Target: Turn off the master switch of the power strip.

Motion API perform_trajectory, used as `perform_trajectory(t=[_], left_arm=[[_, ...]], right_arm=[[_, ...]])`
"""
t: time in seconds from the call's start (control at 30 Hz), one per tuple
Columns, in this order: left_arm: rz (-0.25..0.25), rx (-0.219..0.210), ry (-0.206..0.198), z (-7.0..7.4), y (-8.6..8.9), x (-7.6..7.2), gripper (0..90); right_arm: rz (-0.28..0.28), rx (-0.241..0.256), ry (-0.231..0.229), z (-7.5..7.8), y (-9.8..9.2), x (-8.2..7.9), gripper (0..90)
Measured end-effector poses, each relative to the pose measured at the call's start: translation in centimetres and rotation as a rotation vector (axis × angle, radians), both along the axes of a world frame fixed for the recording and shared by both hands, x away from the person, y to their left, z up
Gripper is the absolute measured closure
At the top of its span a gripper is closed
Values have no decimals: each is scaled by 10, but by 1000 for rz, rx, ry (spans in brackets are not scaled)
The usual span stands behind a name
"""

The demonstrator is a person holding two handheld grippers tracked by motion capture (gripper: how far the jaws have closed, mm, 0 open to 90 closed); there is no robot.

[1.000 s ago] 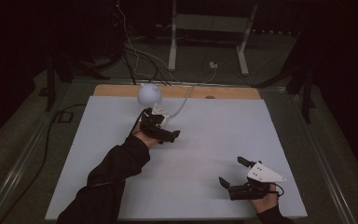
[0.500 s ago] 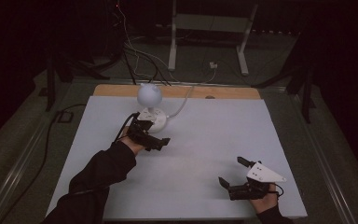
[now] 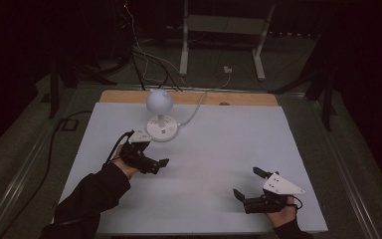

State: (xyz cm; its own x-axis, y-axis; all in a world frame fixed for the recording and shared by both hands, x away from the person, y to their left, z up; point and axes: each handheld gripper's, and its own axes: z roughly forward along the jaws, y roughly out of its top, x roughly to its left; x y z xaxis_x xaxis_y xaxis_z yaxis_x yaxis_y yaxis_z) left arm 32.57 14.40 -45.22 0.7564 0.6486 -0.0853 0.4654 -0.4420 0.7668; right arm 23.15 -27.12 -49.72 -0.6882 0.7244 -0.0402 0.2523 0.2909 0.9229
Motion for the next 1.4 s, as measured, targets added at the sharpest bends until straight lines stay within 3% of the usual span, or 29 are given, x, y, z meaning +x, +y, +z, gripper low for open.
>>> perform_trajectory(t=[0.37,0.9,1.17,1.23,1.33,1.4], left_arm=[[-11,-18,13,-21,18,-29,3],[-20,16,23,-45,41,-61,3],[-32,40,30,-57,50,-72,3],[-27,54,9,-59,52,-73,3],[-35,44,26,-60,53,-71,3],[-39,65,24,-63,51,-71,3]], right_arm=[[1,-8,1,-1,1,0,0],[3,-8,4,-1,1,1,0],[3,-12,9,-2,1,1,0],[5,-12,11,-2,1,1,0],[8,-13,12,-2,1,1,0],[7,-11,13,-2,1,1,0]])
